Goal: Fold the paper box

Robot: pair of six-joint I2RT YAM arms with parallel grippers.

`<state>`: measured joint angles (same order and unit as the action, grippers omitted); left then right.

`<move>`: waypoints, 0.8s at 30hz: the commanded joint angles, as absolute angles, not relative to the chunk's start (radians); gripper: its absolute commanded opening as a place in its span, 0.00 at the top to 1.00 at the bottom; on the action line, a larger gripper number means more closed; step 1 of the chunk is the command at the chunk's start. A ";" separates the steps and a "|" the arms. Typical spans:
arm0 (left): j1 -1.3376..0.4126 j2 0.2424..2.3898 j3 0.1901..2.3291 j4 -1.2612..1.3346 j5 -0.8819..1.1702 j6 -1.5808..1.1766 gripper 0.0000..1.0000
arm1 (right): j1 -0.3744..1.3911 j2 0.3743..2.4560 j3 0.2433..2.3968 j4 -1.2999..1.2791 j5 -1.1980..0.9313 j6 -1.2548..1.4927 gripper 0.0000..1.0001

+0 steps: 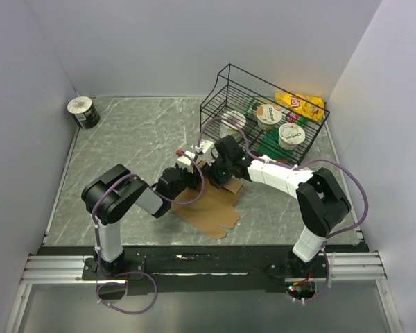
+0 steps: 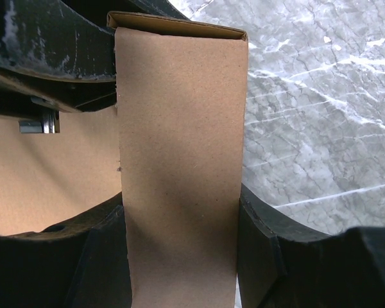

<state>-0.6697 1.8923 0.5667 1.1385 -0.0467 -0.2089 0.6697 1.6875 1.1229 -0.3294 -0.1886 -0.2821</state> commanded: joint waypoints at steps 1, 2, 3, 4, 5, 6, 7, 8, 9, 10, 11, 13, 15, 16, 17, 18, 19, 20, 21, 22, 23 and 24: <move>-0.637 1.844 0.552 1.051 -0.284 -0.245 0.82 | 0.673 1.672 1.134 -0.420 -0.170 -0.278 0.54; -0.637 1.838 0.552 1.025 -0.302 -0.245 0.82 | 0.673 1.671 1.134 -0.420 -0.167 -0.276 0.54; -0.637 1.827 0.552 1.014 -0.320 -0.244 0.82 | 0.673 1.669 1.134 -0.420 -0.166 -0.275 0.54; -0.637 1.824 0.552 1.003 -0.331 -0.239 0.82 | 0.672 1.669 1.132 -0.420 -0.167 -0.273 0.54; -0.640 1.821 0.552 0.996 -0.339 -0.238 0.82 | 0.672 1.669 1.134 -0.422 -0.169 -0.273 0.55; -0.643 1.815 0.555 0.979 -0.362 -0.236 0.81 | 0.673 1.669 1.135 -0.423 -0.170 -0.273 0.55; -0.644 1.816 0.555 0.974 -0.371 -0.233 0.81 | 0.673 1.670 1.137 -0.426 -0.173 -0.273 0.55; -0.650 1.816 0.557 0.968 -0.386 -0.233 0.81 | 0.672 1.672 1.137 -0.428 -0.176 -0.272 0.56; -0.655 1.818 0.563 0.954 -0.409 -0.233 0.81 | 0.673 1.672 1.138 -0.428 -0.176 -0.270 0.56; -0.660 1.819 0.564 0.950 -0.441 -0.232 0.81 | 0.672 1.672 1.138 -0.429 -0.178 -0.270 0.56; -0.664 1.821 0.568 0.946 -0.449 -0.232 0.81 | 0.672 1.669 1.137 -0.428 -0.181 -0.270 0.56; -0.670 1.825 0.572 0.939 -0.480 -0.244 0.82 | 0.670 1.666 1.132 -0.425 -0.183 -0.268 0.56; -0.673 1.832 0.574 0.939 -0.471 -0.252 0.79 | 0.672 1.664 1.131 -0.423 -0.184 -0.267 0.56; -0.673 1.833 0.568 0.974 -0.439 -0.245 0.77 | 0.673 1.664 1.129 -0.423 -0.187 -0.267 0.56; -0.678 1.836 0.565 0.985 -0.430 -0.245 0.75 | 0.675 1.663 1.127 -0.420 -0.190 -0.267 0.56; -0.680 1.839 0.565 0.988 -0.417 -0.250 0.72 | 0.672 1.663 1.126 -0.416 -0.190 -0.265 0.56; -0.680 1.842 0.565 0.991 -0.398 -0.258 0.69 | 0.672 1.663 1.124 -0.413 -0.190 -0.265 0.56; -0.680 1.844 0.563 1.021 -0.350 -0.258 0.65 | 0.673 1.664 1.124 -0.411 -0.192 -0.264 0.56; -0.681 1.847 0.554 1.035 -0.330 -0.267 0.61 | 0.672 1.666 1.126 -0.410 -0.195 -0.261 0.56; -0.681 1.847 0.549 1.048 -0.304 -0.276 0.57 | 0.672 1.667 1.126 -0.410 -0.196 -0.261 0.56; -0.681 1.847 0.545 1.069 -0.266 -0.281 0.53 | 0.672 1.670 1.126 -0.411 -0.195 -0.259 0.56; -0.681 1.844 0.545 1.066 -0.259 -0.294 0.48 | 0.672 1.671 1.129 -0.410 -0.192 -0.258 0.56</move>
